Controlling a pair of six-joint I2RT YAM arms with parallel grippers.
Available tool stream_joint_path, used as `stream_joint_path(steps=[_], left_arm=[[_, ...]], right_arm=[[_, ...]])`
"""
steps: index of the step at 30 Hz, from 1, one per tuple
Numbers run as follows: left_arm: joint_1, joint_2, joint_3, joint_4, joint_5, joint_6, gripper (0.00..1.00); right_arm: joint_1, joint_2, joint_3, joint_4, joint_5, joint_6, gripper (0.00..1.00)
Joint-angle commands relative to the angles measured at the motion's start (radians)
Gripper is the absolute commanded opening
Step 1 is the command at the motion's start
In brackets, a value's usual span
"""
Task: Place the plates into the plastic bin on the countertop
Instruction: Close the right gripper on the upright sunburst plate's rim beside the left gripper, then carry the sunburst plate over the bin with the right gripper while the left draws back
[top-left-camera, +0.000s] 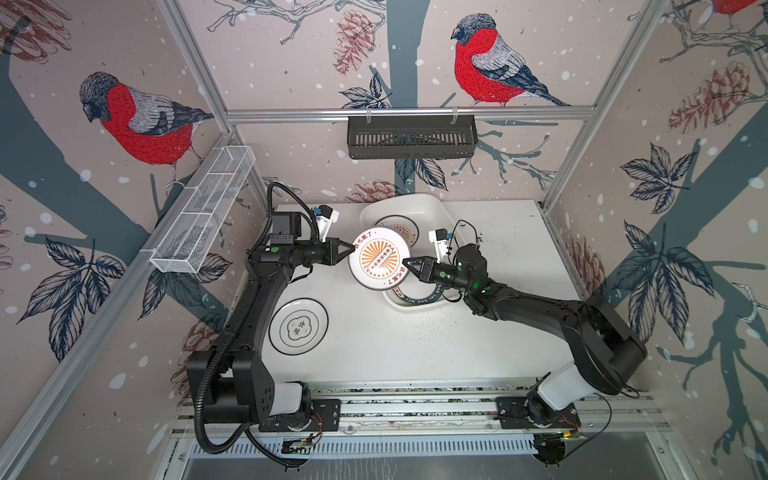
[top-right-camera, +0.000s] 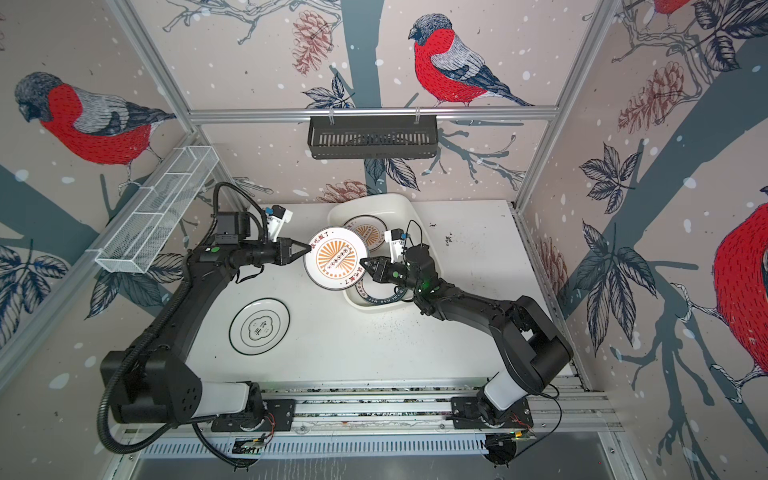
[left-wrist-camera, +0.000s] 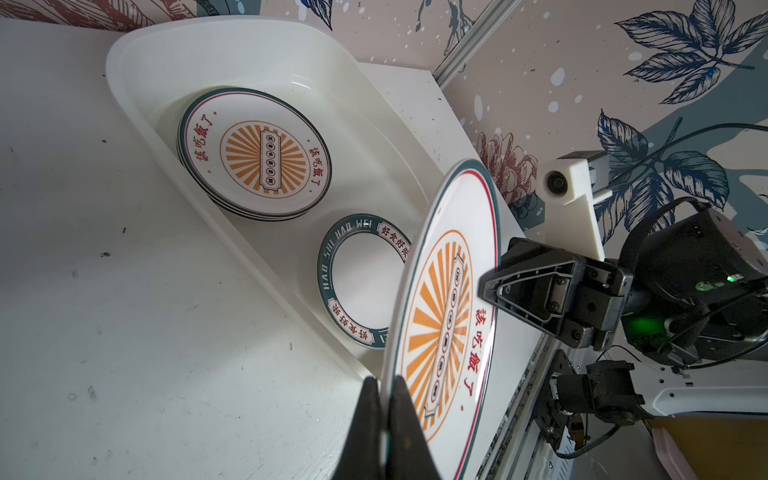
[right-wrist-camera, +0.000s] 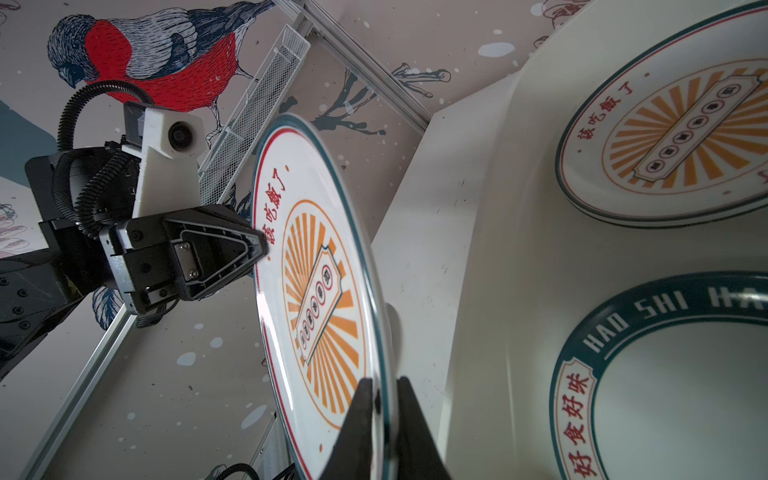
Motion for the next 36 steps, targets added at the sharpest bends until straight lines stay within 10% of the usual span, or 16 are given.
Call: stream_joint_path(steps=[1,7,22,36], left_arm=[[-0.002,-0.015,-0.007,0.033,0.03,-0.007,0.0],[-0.005,-0.015,-0.001,0.03,0.04,-0.009,0.03],[-0.007,-0.044,0.031,0.03,-0.109,-0.032,0.69],[-0.002,-0.191,0.052,-0.031,-0.199,0.073,0.74]], right_arm=[[0.001,0.002,-0.001,0.058,-0.022,0.011,0.12],[0.001,0.005,0.005,0.057,-0.022,0.014,0.04],[-0.063,0.009,0.066,-0.04,-0.074,-0.009,0.02],[-0.281,-0.022,0.129,-0.442,-0.142,-0.277,0.02]])
